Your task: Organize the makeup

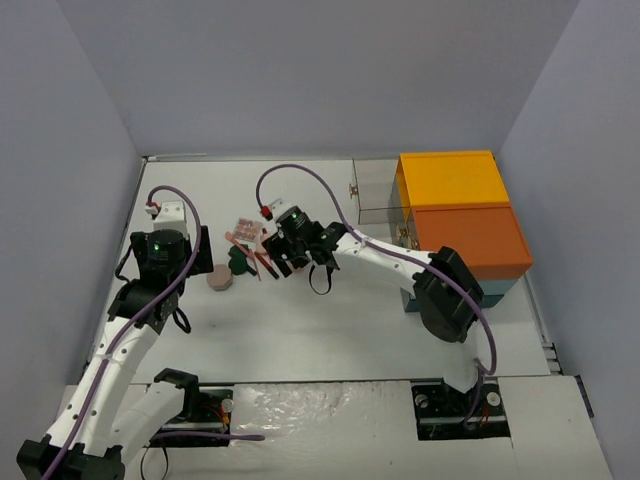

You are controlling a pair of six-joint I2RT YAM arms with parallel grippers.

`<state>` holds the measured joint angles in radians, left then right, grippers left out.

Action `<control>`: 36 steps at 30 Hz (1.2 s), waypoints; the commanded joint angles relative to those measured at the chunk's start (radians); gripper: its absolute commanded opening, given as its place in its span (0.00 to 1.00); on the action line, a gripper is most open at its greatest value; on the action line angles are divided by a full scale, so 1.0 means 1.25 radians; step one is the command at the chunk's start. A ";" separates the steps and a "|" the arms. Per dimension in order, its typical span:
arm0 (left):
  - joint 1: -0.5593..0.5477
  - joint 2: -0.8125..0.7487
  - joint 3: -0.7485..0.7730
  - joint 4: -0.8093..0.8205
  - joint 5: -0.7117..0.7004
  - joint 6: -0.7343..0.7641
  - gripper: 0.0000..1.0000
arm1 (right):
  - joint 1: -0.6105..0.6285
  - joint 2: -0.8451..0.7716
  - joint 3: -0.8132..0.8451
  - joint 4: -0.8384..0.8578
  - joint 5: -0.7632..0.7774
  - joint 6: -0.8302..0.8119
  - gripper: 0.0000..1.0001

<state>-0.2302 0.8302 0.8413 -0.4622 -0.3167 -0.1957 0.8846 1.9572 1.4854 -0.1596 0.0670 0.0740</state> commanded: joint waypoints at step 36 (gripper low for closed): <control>-0.006 0.033 0.006 0.055 0.012 -0.014 0.97 | -0.045 -0.295 0.087 0.019 0.232 -0.098 0.00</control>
<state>-0.2302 0.8625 0.8223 -0.4572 -0.3059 -0.2028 0.8558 1.7139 1.5140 -0.1233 0.2042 -0.0037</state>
